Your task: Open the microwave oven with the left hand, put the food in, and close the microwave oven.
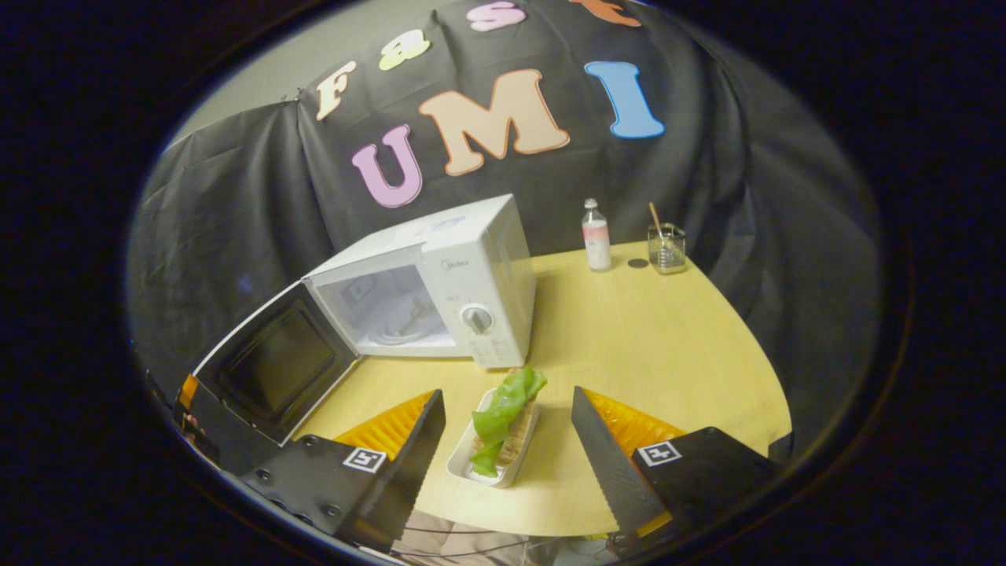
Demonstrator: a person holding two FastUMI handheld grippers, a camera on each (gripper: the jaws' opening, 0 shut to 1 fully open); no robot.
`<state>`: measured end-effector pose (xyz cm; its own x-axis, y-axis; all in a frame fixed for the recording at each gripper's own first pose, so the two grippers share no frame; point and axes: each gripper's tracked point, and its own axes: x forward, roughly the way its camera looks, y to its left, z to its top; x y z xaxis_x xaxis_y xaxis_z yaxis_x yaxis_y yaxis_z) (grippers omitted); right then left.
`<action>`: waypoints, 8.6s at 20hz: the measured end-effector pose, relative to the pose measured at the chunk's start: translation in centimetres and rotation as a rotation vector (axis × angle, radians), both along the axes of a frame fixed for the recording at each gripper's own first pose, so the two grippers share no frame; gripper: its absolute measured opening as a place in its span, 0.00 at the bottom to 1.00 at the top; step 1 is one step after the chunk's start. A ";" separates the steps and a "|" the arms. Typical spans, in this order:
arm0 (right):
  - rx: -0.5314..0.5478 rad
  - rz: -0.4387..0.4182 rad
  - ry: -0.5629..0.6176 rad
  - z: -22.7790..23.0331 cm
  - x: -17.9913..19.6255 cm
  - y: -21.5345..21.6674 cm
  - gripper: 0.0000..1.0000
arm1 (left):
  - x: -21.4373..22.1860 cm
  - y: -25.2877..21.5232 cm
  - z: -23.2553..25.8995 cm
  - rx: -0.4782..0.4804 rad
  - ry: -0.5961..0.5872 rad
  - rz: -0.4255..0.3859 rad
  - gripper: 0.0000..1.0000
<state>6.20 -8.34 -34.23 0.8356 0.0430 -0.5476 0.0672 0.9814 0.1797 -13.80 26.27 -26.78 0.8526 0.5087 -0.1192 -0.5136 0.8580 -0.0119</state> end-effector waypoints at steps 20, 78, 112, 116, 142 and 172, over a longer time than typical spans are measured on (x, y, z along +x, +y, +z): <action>0.070 -0.001 0.283 -9.1 2.7 1.9 0.77 | 2.8 -0.4 -1.1 -0.023 -0.028 -0.072 0.96; 0.196 -0.099 -0.397 -8.0 26.9 25.7 0.31 | 3.6 -0.9 -0.1 0.077 -0.030 -0.078 0.96; -0.231 -0.085 -0.441 -6.4 21.9 18.1 0.95 | 5.5 -4.9 -0.5 0.055 -0.054 -0.203 0.76; -0.272 -0.070 -0.456 -4.9 19.7 17.8 0.92 | 5.9 -6.3 -0.7 0.073 -0.051 -0.255 0.40; -0.352 -0.069 -0.563 5.4 2.3 12.6 0.92 | 6.7 -14.9 -1.9 0.062 -0.005 -0.480 0.01; -0.410 -0.177 -0.611 9.0 -6.0 -0.4 0.93 | 11.5 -30.1 -2.6 -0.046 -0.030 -0.682 0.01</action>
